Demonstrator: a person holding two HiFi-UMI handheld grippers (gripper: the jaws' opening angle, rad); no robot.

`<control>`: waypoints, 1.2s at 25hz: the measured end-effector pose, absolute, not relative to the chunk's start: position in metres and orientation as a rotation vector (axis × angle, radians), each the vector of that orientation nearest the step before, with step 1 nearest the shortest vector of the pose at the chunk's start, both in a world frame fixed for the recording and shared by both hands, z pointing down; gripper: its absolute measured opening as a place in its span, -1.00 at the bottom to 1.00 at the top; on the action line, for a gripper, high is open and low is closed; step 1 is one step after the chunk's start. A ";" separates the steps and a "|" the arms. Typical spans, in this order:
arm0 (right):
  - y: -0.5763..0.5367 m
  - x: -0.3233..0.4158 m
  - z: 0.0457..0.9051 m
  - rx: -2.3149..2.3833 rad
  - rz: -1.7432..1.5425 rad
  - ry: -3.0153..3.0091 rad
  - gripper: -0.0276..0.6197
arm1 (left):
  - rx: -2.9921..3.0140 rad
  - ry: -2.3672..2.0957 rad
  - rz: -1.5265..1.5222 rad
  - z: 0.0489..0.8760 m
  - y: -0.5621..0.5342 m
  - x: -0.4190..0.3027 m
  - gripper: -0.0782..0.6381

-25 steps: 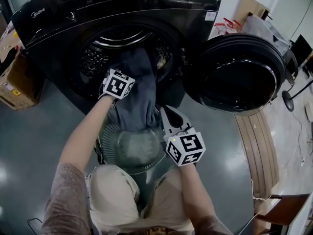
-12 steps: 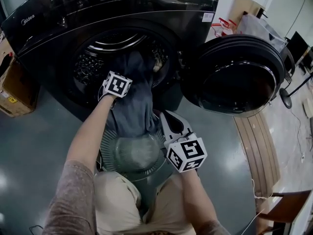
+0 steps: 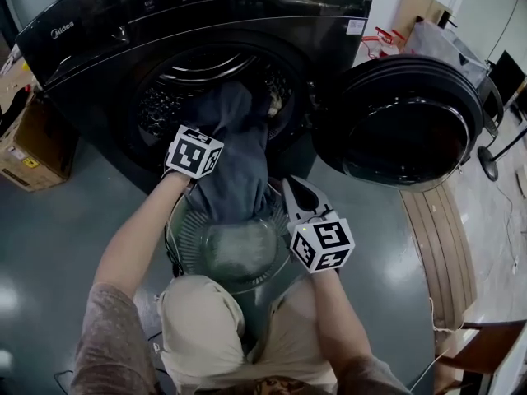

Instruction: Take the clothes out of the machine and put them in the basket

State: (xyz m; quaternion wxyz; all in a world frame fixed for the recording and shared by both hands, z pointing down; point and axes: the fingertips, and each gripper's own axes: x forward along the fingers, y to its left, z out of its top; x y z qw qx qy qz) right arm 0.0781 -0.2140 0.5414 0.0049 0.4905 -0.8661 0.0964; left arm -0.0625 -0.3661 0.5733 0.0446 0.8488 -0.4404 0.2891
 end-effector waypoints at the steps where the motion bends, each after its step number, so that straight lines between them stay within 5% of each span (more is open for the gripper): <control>1: -0.215 0.080 0.543 1.547 0.317 -2.711 -0.92 | 2.617 -1.308 0.889 0.569 -0.351 -0.061 -0.68; 18: -0.219 0.064 0.555 1.476 0.307 -2.721 -0.92 | 2.690 -1.003 0.901 0.561 -0.181 -0.041 -0.66; 22: -0.218 0.066 0.555 1.488 0.323 -2.716 -0.92 | 2.735 -1.159 0.753 0.540 -0.203 -0.049 -0.02; 30: -0.207 0.068 0.546 1.498 0.295 -2.716 -0.92 | 2.742 -1.313 0.863 0.573 -0.306 -0.039 0.39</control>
